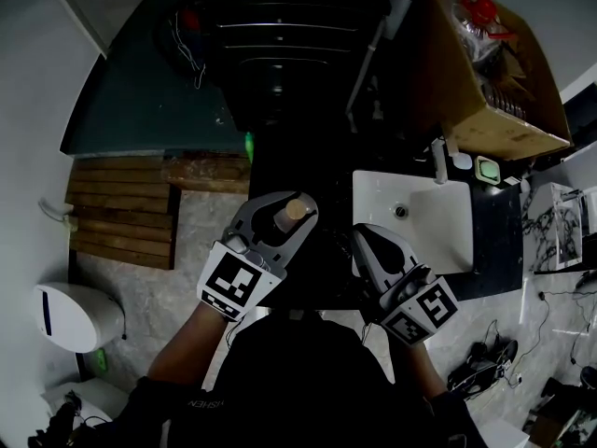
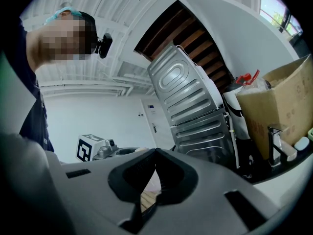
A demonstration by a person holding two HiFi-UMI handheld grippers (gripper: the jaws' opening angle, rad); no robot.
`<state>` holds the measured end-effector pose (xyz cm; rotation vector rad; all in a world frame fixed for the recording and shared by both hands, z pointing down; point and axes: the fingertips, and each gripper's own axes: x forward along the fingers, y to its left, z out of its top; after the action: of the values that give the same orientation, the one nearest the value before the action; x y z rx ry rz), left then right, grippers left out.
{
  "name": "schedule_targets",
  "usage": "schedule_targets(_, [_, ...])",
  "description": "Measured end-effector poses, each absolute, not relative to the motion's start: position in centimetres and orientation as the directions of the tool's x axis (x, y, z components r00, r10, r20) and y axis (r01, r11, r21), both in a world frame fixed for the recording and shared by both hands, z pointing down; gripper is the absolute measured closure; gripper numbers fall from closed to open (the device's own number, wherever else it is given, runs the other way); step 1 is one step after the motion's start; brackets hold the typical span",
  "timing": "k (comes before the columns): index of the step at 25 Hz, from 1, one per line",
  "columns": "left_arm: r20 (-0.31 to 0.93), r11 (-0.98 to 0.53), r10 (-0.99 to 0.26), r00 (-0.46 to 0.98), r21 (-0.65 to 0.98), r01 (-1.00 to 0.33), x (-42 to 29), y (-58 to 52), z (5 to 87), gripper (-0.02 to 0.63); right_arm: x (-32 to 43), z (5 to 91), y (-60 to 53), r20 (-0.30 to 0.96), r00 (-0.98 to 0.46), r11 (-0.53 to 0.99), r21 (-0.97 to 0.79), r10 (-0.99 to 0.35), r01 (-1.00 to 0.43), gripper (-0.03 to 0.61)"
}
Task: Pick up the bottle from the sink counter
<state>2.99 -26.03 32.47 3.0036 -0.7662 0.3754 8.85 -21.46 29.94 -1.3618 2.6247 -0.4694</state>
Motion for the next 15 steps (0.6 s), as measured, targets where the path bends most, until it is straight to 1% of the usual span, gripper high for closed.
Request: schedule_targets(15, [0.233, -0.885, -0.46, 0.857, -0.042, -0.463, 3.1, -25.44, 32.48, 0.474, 8.58, 30.2, -20.94, 0.028, -0.583, 0.541, -0.334, -0.812, -0.771, 0.557])
